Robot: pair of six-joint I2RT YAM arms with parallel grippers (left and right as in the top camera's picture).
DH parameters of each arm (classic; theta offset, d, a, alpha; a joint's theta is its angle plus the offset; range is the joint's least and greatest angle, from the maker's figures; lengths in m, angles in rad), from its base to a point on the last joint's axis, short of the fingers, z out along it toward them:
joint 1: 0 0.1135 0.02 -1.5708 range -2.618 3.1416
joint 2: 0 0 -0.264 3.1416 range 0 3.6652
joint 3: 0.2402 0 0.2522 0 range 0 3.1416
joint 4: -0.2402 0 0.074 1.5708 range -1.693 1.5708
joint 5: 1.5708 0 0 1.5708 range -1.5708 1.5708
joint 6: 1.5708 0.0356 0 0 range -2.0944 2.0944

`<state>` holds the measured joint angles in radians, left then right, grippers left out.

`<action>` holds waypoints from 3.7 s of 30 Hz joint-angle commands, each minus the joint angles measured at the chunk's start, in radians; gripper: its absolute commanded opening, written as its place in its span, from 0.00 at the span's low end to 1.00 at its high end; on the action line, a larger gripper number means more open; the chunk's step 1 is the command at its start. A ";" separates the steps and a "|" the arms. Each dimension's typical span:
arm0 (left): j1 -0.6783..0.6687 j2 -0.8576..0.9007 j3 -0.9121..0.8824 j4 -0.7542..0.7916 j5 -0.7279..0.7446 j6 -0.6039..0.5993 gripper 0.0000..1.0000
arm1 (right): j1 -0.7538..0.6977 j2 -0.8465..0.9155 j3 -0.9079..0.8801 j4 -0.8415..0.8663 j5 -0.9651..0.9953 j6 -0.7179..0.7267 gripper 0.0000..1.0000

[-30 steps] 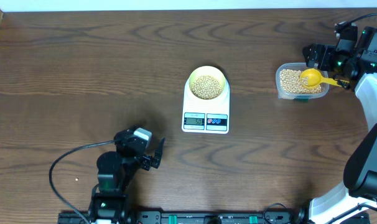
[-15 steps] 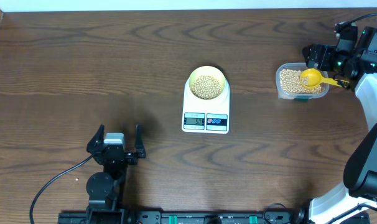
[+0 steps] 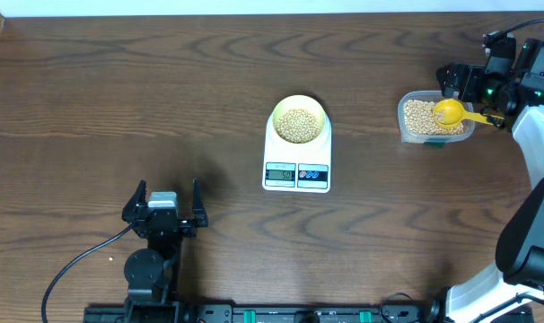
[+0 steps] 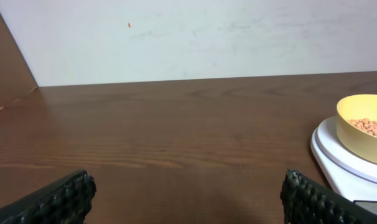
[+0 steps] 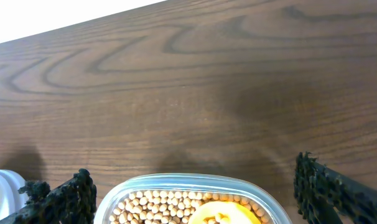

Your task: Scoop item into bowl and weigh 50g on scale

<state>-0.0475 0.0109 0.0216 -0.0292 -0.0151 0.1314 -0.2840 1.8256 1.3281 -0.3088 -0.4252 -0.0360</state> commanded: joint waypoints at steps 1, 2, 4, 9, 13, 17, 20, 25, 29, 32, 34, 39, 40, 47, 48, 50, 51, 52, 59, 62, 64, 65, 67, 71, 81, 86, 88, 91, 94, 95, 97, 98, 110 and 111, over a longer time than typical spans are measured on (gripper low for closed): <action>0.004 -0.006 -0.018 -0.038 -0.048 0.013 0.97 | 0.003 0.000 0.003 0.002 0.001 0.002 0.99; 0.004 -0.006 -0.018 -0.038 -0.048 0.013 0.98 | 0.003 0.000 0.003 0.002 0.001 0.002 0.99; 0.004 -0.006 -0.018 -0.038 -0.048 0.013 0.98 | 0.003 0.000 0.003 0.002 0.001 0.002 0.99; 0.004 -0.006 -0.018 -0.038 -0.048 0.013 0.98 | 0.003 0.000 0.003 0.002 0.001 0.002 0.99; 0.004 -0.006 -0.018 -0.038 -0.048 0.013 0.98 | 0.003 0.000 0.003 0.002 0.001 0.002 0.99; 0.004 -0.006 -0.018 -0.038 -0.048 0.013 0.98 | 0.003 0.000 0.003 0.002 0.001 0.002 0.99; 0.004 -0.006 -0.018 -0.038 -0.048 0.013 0.98 | 0.003 0.000 0.003 0.002 0.001 0.002 0.99; 0.004 -0.006 -0.018 -0.038 -0.048 0.013 0.98 | 0.003 0.000 0.003 0.002 0.001 0.002 0.99; 0.004 -0.006 -0.018 -0.038 -0.048 0.013 0.98 | 0.003 0.000 0.003 0.002 0.001 0.002 0.99; 0.004 -0.006 -0.018 -0.038 -0.048 0.013 0.97 | 0.003 0.000 0.003 0.002 0.001 0.002 0.99; 0.004 -0.006 -0.018 -0.038 -0.048 0.013 0.98 | 0.003 0.000 0.003 0.002 0.001 0.002 0.99; 0.004 -0.006 -0.018 -0.038 -0.048 0.013 0.98 | 0.003 0.000 0.003 0.002 0.001 0.002 0.99; 0.004 -0.006 -0.018 -0.038 -0.048 0.013 0.97 | 0.003 0.000 0.003 0.002 0.001 0.002 0.99; 0.004 -0.006 -0.018 -0.038 -0.048 0.013 0.98 | 0.003 0.000 0.003 0.002 0.001 0.002 0.99; 0.004 -0.006 -0.018 -0.038 -0.048 0.013 0.98 | 0.003 0.000 0.003 0.002 0.001 0.002 0.99; 0.004 -0.006 -0.018 -0.038 -0.048 0.013 0.98 | 0.003 0.000 0.003 0.002 0.001 0.002 0.99; 0.004 -0.006 -0.018 -0.038 -0.048 0.013 0.98 | 0.003 0.000 0.003 0.002 0.001 0.002 0.99; 0.004 -0.006 -0.018 -0.038 -0.048 0.013 0.97 | 0.003 0.000 0.003 0.002 0.001 0.002 0.99; 0.004 -0.006 -0.018 -0.038 -0.048 0.013 0.98 | 0.003 0.000 0.003 0.002 0.001 0.002 0.99; 0.004 -0.006 -0.018 -0.038 -0.048 0.013 0.98 | 0.003 0.000 0.003 0.002 0.001 0.002 0.99; 0.004 -0.006 -0.018 -0.038 -0.048 0.013 0.98 | 0.003 0.000 0.003 0.002 0.001 0.002 0.99; 0.004 -0.006 -0.018 -0.038 -0.048 0.013 0.97 | 0.003 0.000 0.003 0.002 0.001 0.002 0.99; 0.004 -0.006 -0.018 -0.038 -0.048 0.013 0.98 | 0.003 0.000 0.003 0.002 0.001 0.002 0.99; 0.004 -0.006 -0.018 -0.038 -0.048 0.013 0.98 | 0.003 0.000 0.003 0.002 0.001 0.002 0.99; 0.004 -0.006 -0.018 -0.038 -0.048 0.013 0.98 | 0.006 -0.039 0.003 -0.045 0.005 0.002 0.99; 0.004 -0.006 -0.018 -0.038 -0.048 0.013 0.97 | 0.024 -0.117 0.003 -0.117 0.005 0.002 0.99; 0.004 -0.006 -0.018 -0.038 -0.048 0.013 0.98 | 0.030 -0.161 0.003 -0.151 0.005 0.002 0.99; 0.004 -0.006 -0.018 -0.038 -0.048 0.013 0.98 | 0.040 -0.267 0.003 -0.208 0.005 0.002 0.99; 0.004 -0.006 -0.018 -0.038 -0.048 0.013 0.98 | 0.046 -0.352 0.003 -0.227 0.005 0.002 0.99; 0.004 -0.006 -0.018 -0.038 -0.048 0.013 0.97 | 0.049 -0.380 0.003 -0.229 0.005 0.002 0.99; 0.004 -0.006 -0.018 -0.038 -0.048 0.013 0.97 | 0.052 -0.442 0.003 -0.231 0.005 0.002 0.99; 0.004 -0.006 -0.018 -0.038 -0.048 0.013 0.98 | 0.052 -0.466 0.003 -0.230 0.005 0.002 0.99; 0.004 -0.006 -0.018 -0.038 -0.048 0.013 0.97 | 0.113 -0.745 0.003 -0.235 0.005 0.002 0.99; 0.004 -0.006 -0.018 -0.038 -0.048 0.013 0.97 | 0.129 -0.762 0.003 -0.235 0.005 0.002 0.99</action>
<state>-0.0475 0.0109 0.0219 -0.0284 -0.0296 0.1318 -0.1940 1.1175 1.3281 -0.5423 -0.4179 -0.0360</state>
